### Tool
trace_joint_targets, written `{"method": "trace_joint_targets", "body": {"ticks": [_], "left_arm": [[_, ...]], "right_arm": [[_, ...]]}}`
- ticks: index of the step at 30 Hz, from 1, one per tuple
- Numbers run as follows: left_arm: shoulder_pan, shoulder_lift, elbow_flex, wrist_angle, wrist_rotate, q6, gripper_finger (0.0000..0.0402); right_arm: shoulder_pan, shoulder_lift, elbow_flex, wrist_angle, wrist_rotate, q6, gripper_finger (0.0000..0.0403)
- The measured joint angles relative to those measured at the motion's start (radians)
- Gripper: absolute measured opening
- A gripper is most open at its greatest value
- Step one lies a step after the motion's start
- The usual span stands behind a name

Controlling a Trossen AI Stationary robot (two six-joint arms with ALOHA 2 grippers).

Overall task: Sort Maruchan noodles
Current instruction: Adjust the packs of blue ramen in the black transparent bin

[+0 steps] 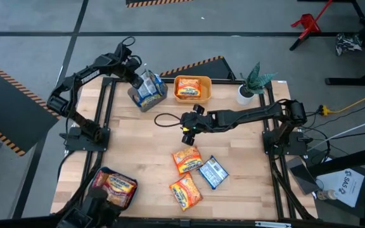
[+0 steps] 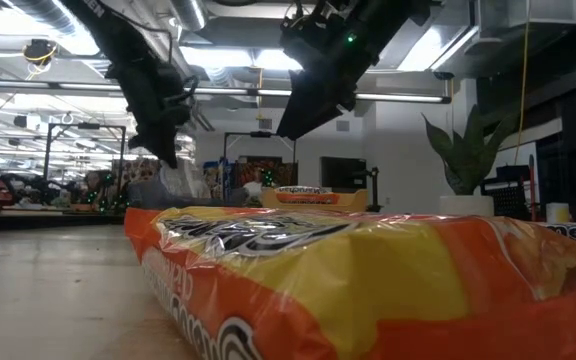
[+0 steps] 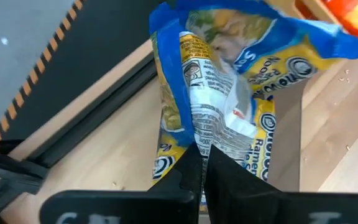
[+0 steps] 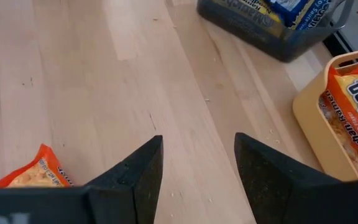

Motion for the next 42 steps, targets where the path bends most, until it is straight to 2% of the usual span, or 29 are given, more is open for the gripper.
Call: {"method": "trace_joint_targets", "body": {"ticks": [4,10,17,20,23,26,29,33,42], "left_arm": [[-0.02,-0.051,0.0,-0.006,-0.015,0.078,0.0001],[-0.104,-0.09,0.0,-0.005,-0.02,0.348,0.0001],[-0.237,-0.089,0.0,0.017,-0.19,0.712,0.0],[-0.287,-0.089,0.0,0.077,-0.28,0.845,0.0],[-0.315,-0.089,0.0,0.153,-0.324,0.935,0.0],[-0.328,-0.089,0.0,0.245,-0.36,0.969,0.0],[-0.327,-0.089,0.0,0.285,-0.339,0.97,0.0],[-0.318,-0.075,0.0,0.267,-0.297,0.979,0.0],[-0.318,-0.027,0.0,0.172,-0.307,0.963,0.0]], "right_arm": [[0.0,0.0,0.0,0.0,0.0,0.0,0.0186],[0.0,0.0,0.0,0.0,0.0,0.0,0.0186],[0.0,0.0,0.0,-0.019,-0.002,0.0,0.0186],[0.0,0.0,0.0,-0.043,-0.002,0.0,0.0186],[0.0,0.0,0.0,-0.053,-0.001,0.0,0.0186],[0.0,0.0,0.0,-0.052,-0.002,0.0,0.0186],[0.0,0.0,0.0,-0.052,-0.001,0.0,0.0186],[0.0,0.0,0.0,-0.052,-0.002,0.0,0.0186],[0.001,0.0,0.0,-0.052,-0.003,0.006,0.0186]]}}
